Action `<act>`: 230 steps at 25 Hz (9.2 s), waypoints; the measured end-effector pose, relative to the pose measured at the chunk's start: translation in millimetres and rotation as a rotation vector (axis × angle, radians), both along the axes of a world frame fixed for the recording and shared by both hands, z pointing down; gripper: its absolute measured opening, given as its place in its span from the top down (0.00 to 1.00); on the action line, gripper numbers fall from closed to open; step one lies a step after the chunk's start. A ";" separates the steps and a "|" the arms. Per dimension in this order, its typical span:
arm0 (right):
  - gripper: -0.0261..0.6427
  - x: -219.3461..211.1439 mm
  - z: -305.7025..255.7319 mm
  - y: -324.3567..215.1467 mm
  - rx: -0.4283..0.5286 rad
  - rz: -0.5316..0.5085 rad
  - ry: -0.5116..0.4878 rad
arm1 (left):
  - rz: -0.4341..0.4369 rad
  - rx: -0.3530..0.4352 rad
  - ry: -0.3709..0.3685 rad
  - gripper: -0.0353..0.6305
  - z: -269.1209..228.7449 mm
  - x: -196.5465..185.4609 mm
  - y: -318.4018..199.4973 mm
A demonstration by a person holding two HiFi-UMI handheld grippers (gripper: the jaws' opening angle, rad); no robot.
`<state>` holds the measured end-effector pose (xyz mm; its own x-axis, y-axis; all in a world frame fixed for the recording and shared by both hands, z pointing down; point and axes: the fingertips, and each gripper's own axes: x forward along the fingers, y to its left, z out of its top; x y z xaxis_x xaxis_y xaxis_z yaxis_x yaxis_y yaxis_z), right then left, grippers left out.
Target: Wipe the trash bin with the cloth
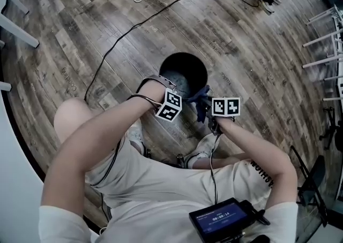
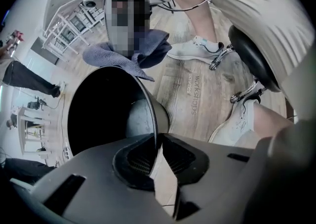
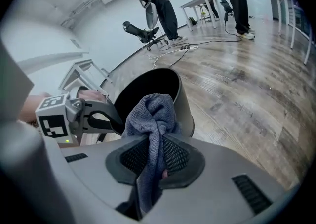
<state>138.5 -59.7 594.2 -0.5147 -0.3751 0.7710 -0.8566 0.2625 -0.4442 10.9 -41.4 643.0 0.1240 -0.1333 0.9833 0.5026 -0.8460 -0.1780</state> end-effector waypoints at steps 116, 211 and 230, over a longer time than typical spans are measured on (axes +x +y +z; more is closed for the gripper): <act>0.87 7.7 -6.1 21.2 -0.067 0.034 -0.071 | -0.063 -0.024 0.005 0.81 4.1 -2.3 1.8; 0.87 0.0 183.5 -24.8 -0.060 0.019 0.049 | -0.092 -0.128 0.062 0.90 -0.7 19.1 12.4; 0.87 16.3 181.5 -40.7 -0.115 0.076 0.028 | -0.122 -0.145 0.080 0.89 -1.1 20.9 15.1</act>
<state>154.8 -100.4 775.6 -0.4663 -0.3207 0.8245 -0.8844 0.1454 -0.4436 31.8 -26.3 641.8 0.1942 -0.0100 0.9809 0.3842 -0.9193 -0.0854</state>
